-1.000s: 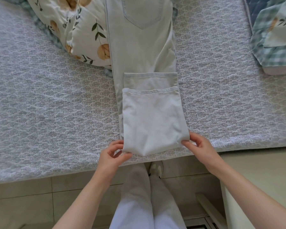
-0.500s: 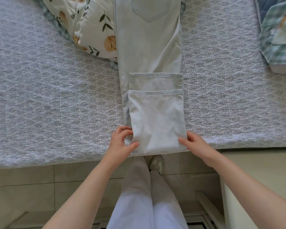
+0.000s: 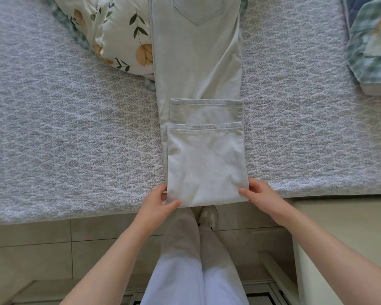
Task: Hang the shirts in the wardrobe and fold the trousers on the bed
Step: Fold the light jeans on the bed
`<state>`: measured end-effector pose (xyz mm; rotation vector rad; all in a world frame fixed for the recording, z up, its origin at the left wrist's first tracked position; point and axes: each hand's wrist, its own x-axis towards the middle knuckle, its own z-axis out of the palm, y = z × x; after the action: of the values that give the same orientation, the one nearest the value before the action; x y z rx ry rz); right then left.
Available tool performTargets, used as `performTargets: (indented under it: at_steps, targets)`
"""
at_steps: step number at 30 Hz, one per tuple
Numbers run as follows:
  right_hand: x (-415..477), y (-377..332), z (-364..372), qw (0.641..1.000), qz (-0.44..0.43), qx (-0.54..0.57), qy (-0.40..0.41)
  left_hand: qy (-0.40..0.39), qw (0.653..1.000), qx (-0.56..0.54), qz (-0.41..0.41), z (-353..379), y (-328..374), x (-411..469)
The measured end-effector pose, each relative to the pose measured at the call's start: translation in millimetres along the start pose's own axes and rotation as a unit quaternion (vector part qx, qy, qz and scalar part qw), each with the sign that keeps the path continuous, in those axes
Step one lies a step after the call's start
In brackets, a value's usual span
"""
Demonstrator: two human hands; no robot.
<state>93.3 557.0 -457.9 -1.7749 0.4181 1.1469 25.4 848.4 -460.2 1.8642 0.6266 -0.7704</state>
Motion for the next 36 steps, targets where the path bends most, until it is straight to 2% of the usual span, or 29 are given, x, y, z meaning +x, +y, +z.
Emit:
performTargets:
  at_steps: [5, 10, 13, 17, 20, 23, 25, 27, 30, 33, 36]
  targets:
    - [-5.0, 12.1, 2.6, 0.999, 0.002, -0.051, -0.018, 0.023, 0.998, -0.036, -0.054, 5.7, -24.7, -11.6]
    - [-4.5, 24.1, 9.9, 0.995, -0.001, -0.085, 0.057, 0.045, 0.996, -0.068, -0.034, 12.7, -26.9, -19.1]
    - [-7.2, 27.3, 16.7, 0.984, -0.040, -0.155, 0.080, 0.047, 0.993, -0.106, -0.028, 12.6, -22.6, -28.1]
    - [-15.3, 33.7, 16.3, 0.981, -0.084, -0.167, 0.058, 0.040, 0.990, -0.128, -0.047, 11.9, -26.9, -36.8]
    - [-22.4, 37.6, 13.5, 0.956, -0.147, -0.251, 0.042, 0.100, 0.990, -0.085, -0.054, 15.7, -37.3, -38.1]
    - [-22.5, 40.1, 11.5, 0.915, -0.157, -0.370, 0.034, 0.123, 0.992, -0.017, -0.020, 18.8, -40.0, -32.5]
    - [-19.6, 39.2, 10.5, 0.862, -0.179, -0.470, 0.059, 0.115, 0.990, 0.065, 0.044, 20.7, -39.0, -30.6]
    - [-16.3, 38.8, 9.5, 0.810, -0.203, -0.543, 0.093, 0.121, 0.968, 0.183, 0.124, 20.0, -40.3, -29.3]
    - [-6.6, 29.2, 3.4, 0.759, -0.254, -0.581, 0.147, 0.127, 0.912, 0.317, 0.226, 9.2, -39.2, -18.3]
    - [9.6, 8.9, -15.2, 0.693, -0.305, -0.635, 0.152, 0.092, 0.860, 0.402, 0.301, -14.7, -30.2, 8.3]
    - [28.5, -15.1, -36.3, 0.611, -0.348, -0.702, 0.118, 0.068, 0.757, 0.520, 0.390, -44.5, -15.0, 43.4]
